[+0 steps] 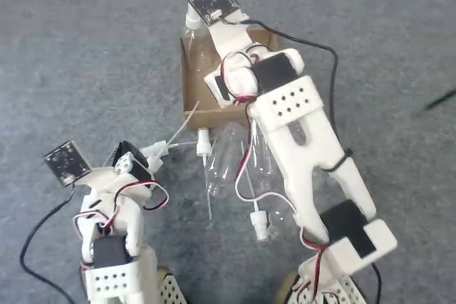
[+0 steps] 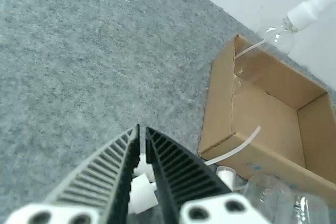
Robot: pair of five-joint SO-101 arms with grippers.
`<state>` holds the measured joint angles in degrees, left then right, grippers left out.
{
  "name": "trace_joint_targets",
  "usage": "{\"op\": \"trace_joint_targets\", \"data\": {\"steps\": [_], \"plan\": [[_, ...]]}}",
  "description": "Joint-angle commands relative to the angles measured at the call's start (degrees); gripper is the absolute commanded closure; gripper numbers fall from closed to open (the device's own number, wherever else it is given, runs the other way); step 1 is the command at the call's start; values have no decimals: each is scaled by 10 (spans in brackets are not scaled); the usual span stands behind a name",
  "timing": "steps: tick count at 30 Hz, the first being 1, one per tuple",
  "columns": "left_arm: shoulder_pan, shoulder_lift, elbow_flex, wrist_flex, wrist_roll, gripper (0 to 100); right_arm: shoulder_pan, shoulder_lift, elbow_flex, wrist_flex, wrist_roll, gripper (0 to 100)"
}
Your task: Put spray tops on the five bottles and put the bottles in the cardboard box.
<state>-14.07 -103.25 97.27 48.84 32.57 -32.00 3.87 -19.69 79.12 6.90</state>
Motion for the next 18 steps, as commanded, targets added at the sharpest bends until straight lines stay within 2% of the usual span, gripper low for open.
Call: {"op": "trace_joint_targets", "data": {"steps": [1, 13, 18], "plan": [[2, -10, -8, -6, -5, 985, 3, -66, -17, 54, -5, 764], [1, -10, -7, -6, -5, 985, 9, -97, -17, 230, -7, 764], [1, -10, -7, -6, -5, 985, 9, -109, 17, 237, -6, 764]]}}
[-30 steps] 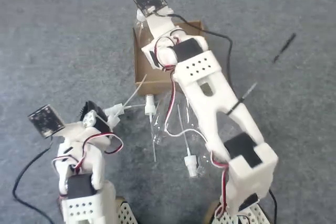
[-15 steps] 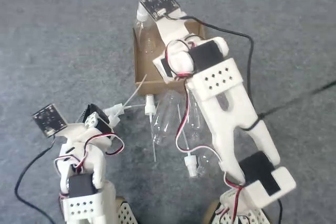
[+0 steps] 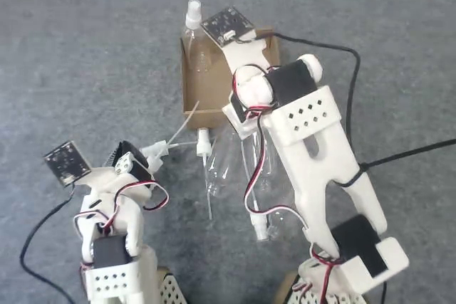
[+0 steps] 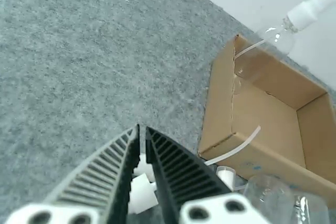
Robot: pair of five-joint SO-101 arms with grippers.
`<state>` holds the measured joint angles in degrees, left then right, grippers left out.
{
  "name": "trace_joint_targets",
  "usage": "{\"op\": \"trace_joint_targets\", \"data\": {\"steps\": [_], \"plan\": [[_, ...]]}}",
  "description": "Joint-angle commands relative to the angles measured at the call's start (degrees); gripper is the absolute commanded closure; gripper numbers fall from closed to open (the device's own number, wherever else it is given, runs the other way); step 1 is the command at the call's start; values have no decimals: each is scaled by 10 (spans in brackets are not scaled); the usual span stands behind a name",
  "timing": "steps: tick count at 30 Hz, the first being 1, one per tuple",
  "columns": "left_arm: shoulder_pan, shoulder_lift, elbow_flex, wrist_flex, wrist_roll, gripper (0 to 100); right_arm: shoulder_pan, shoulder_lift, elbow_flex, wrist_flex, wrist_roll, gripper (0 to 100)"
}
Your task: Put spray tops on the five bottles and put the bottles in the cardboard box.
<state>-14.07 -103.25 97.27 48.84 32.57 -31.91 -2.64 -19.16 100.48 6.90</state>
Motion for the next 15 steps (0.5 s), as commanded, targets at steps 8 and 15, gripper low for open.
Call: {"op": "trace_joint_targets", "data": {"steps": [8, 15], "plan": [[1, -10, -7, -6, -5, 985, 8, -88, 87, 23, -4, 764], [1, -10, -7, -6, -5, 985, 8, -132, 174, 23, -3, 764]]}}
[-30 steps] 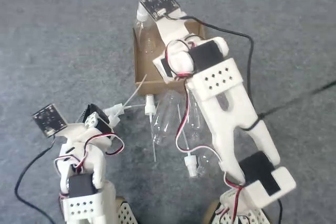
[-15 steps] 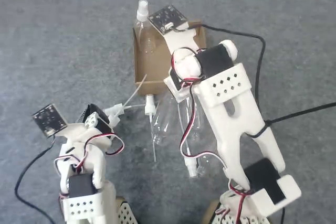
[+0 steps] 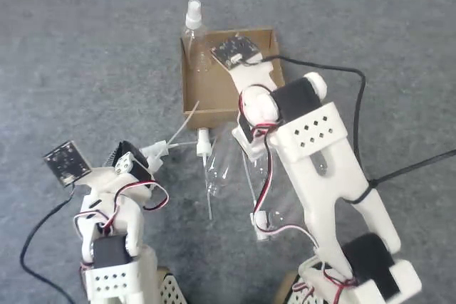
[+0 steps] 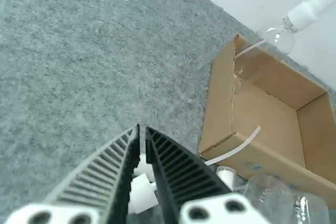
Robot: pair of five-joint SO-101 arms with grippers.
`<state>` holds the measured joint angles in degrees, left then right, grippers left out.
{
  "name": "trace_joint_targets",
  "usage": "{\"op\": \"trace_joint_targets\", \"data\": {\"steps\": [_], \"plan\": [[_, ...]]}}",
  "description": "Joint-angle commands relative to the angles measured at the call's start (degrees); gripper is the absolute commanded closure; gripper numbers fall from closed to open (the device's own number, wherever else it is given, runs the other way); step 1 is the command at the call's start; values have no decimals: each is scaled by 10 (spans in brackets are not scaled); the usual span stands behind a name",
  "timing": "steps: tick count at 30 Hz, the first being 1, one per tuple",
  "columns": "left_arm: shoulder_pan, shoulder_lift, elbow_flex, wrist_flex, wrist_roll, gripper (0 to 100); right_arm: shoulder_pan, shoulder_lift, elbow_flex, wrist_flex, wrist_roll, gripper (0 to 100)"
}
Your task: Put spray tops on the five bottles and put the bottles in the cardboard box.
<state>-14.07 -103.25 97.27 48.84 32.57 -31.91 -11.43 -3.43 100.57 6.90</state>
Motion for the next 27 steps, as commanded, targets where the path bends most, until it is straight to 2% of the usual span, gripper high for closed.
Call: {"op": "trace_joint_targets", "data": {"steps": [1, 21, 27], "plan": [[1, -10, -7, -6, -5, 985, 8, -51, 29, 22, -3, 764], [-1, -10, -7, -16, -5, 985, 7, -280, 243, 22, 28, 764], [-1, -10, -7, -15, -5, 985, 7, -310, 302, 22, 142, 764]]}}
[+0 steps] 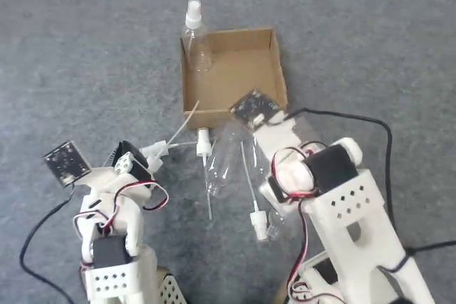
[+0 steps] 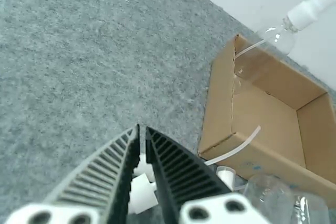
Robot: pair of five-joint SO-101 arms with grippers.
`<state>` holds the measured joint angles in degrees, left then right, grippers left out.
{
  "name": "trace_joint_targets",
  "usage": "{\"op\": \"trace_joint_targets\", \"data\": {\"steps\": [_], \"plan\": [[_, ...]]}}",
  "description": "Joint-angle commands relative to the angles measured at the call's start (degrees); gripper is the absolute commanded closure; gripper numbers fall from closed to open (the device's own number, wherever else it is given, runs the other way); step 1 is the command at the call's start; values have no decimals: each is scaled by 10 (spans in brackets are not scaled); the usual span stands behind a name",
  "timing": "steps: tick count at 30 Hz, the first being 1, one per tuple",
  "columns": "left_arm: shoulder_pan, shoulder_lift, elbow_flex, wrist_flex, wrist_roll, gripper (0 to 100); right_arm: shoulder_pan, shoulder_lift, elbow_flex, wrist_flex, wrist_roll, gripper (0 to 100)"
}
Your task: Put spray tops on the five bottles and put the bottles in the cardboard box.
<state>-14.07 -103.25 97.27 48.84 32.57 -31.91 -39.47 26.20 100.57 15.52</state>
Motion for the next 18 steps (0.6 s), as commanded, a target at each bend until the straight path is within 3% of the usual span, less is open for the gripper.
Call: {"op": "trace_joint_targets", "data": {"steps": [1, 18], "plan": [[-1, -10, -7, -15, -5, 985, 7, -36, 11, 22, 76, 764], [-4, -9, -7, -13, -5, 985, 7, -83, 148, 22, 331, 760]]}}
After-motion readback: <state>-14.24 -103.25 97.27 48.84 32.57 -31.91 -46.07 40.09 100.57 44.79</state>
